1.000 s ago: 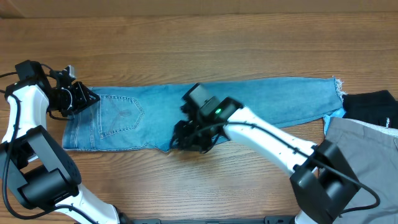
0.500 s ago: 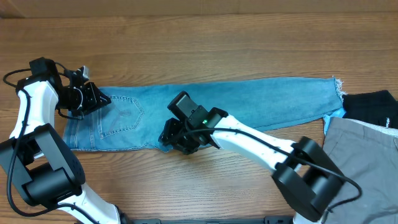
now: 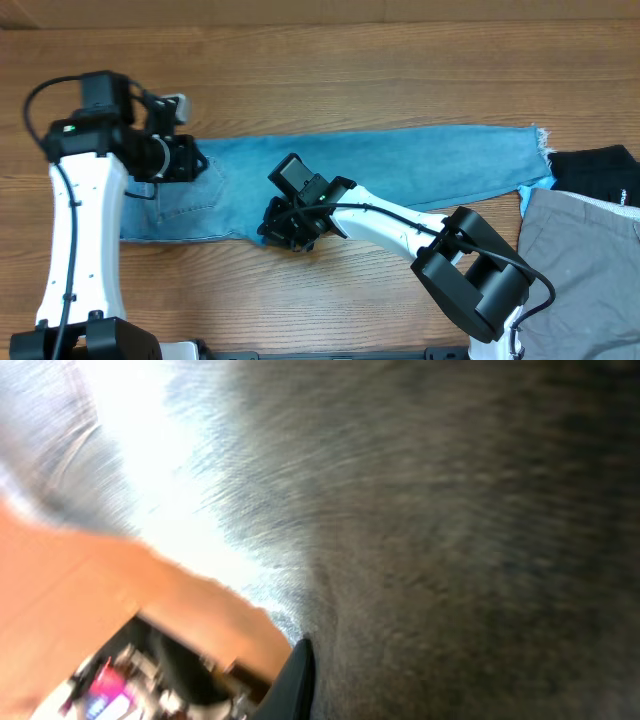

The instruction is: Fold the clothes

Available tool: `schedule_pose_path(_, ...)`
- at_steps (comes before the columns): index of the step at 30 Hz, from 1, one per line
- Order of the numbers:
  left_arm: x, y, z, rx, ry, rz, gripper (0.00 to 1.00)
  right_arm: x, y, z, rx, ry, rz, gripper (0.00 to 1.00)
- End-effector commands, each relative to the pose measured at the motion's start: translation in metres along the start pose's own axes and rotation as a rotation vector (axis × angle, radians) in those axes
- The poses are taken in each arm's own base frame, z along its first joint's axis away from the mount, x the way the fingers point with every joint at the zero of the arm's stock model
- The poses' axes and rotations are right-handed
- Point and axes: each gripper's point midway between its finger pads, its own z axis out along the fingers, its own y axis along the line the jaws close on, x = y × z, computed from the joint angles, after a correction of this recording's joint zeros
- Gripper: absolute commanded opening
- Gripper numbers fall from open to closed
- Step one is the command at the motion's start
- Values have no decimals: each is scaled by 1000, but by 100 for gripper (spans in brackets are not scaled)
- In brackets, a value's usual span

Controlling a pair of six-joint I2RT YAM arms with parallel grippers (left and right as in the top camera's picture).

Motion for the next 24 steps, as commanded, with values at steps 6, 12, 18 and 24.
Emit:
schedule_pose_path(6,24,-20,9,-59,120,40,22,-7,12,-39,-52,-20,-153,48)
schedule_pose_path(12,47,-48,21,-30,213,89,24,-95,-85,-134,172,-241,46,51)
schedule_pose_path(18,79,-56,52,-32,305,39,27,-156,-181,-214,295,-396,206,24)
schedule_pose_path(24,111,-52,78,-50,379,-33,33,-182,-259,-250,365,-460,375,21)
